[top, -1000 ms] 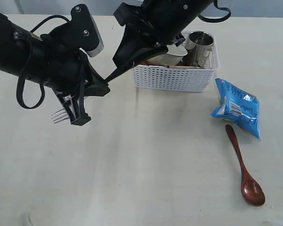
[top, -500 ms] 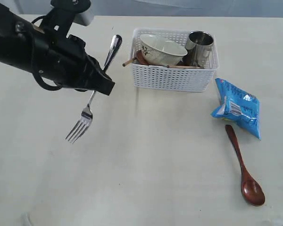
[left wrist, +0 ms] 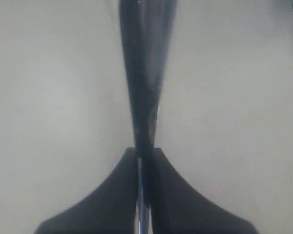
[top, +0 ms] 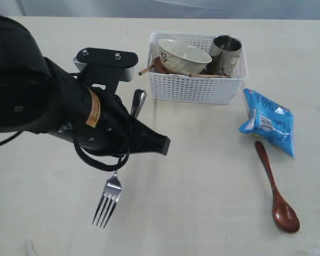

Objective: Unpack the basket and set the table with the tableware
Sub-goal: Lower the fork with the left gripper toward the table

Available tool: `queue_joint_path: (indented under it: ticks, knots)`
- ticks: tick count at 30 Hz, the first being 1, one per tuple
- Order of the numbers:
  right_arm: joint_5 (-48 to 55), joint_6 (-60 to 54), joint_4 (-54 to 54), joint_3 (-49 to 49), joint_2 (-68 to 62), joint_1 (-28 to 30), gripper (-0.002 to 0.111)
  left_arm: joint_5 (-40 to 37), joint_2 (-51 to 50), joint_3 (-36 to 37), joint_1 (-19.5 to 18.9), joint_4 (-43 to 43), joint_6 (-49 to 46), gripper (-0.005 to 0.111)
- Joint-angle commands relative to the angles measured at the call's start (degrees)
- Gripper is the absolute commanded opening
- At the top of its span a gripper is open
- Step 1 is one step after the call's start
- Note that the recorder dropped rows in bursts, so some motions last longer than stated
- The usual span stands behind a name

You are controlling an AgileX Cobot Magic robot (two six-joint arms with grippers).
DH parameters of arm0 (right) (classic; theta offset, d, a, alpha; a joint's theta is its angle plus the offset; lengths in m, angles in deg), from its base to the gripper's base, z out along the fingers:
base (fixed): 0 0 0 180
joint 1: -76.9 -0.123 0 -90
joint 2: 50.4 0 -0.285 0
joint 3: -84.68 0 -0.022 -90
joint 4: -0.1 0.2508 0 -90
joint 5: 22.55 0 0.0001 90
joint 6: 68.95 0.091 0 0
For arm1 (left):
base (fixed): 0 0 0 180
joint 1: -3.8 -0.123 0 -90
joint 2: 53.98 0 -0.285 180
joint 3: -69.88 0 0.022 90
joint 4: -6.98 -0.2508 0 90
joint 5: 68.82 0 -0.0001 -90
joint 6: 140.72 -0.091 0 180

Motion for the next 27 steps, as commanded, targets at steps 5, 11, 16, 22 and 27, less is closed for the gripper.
queue_joint_path:
  ticks: [5,11,16,22,27]
  knots:
    - [-0.6,-0.4,-0.4,-2.6,0.4,0.4,0.0,1.4,-8.7,-0.1,0.4,0.9,7.4,0.0]
    - [-0.7,-0.2,0.4,-2.6,0.4,0.4,0.0,5.1,-12.8,-0.1,0.4,2.7,9.7,0.0]
    - [-1.0,0.0,1.6,-2.6,0.5,0.4,0.0,5.6,-16.7,-0.1,0.3,3.3,10.2,0.0]
    - [-1.5,0.0,1.7,-2.6,1.0,0.4,0.0,9.5,-19.2,-1.2,0.3,3.7,11.9,0.0]
    - [-1.5,-0.3,1.7,-2.6,1.0,0.4,0.0,12.4,-20.2,-1.2,0.2,3.7,11.9,0.0]
